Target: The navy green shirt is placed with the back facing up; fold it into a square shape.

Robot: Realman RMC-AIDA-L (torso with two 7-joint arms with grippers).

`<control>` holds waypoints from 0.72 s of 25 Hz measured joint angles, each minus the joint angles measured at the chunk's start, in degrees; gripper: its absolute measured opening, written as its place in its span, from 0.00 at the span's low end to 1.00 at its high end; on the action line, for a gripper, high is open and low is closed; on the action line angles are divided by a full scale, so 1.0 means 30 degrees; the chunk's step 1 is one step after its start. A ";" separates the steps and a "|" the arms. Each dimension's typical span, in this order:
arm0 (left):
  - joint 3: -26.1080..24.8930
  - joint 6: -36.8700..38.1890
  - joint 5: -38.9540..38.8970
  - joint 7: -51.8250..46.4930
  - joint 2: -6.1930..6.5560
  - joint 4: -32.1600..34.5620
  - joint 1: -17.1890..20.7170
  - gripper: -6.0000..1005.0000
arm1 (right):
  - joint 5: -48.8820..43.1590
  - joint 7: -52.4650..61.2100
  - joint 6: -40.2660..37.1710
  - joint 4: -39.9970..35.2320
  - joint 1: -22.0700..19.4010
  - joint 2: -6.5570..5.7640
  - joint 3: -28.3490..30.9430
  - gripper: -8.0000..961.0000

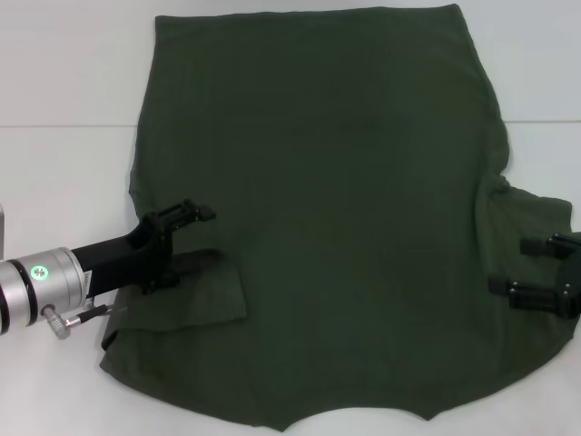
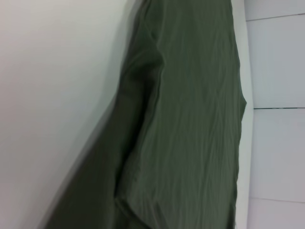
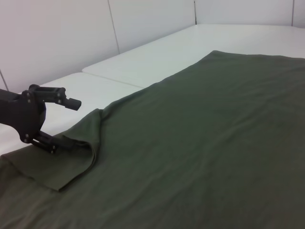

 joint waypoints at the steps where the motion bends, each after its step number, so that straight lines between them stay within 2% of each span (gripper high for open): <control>1: 0.0048 -0.0088 -0.0002 -0.0002 -0.0002 -0.0002 -0.0022 0.93 | -0.0001 -0.0001 0.0016 0.0000 0.0000 -0.0002 -0.0007 0.95; 18: 0.0045 -0.2106 -0.0037 -0.0112 0.0021 0.0004 -0.0224 0.93 | -0.0018 -0.0016 0.0159 -0.0009 0.0215 -0.0011 -0.0017 0.95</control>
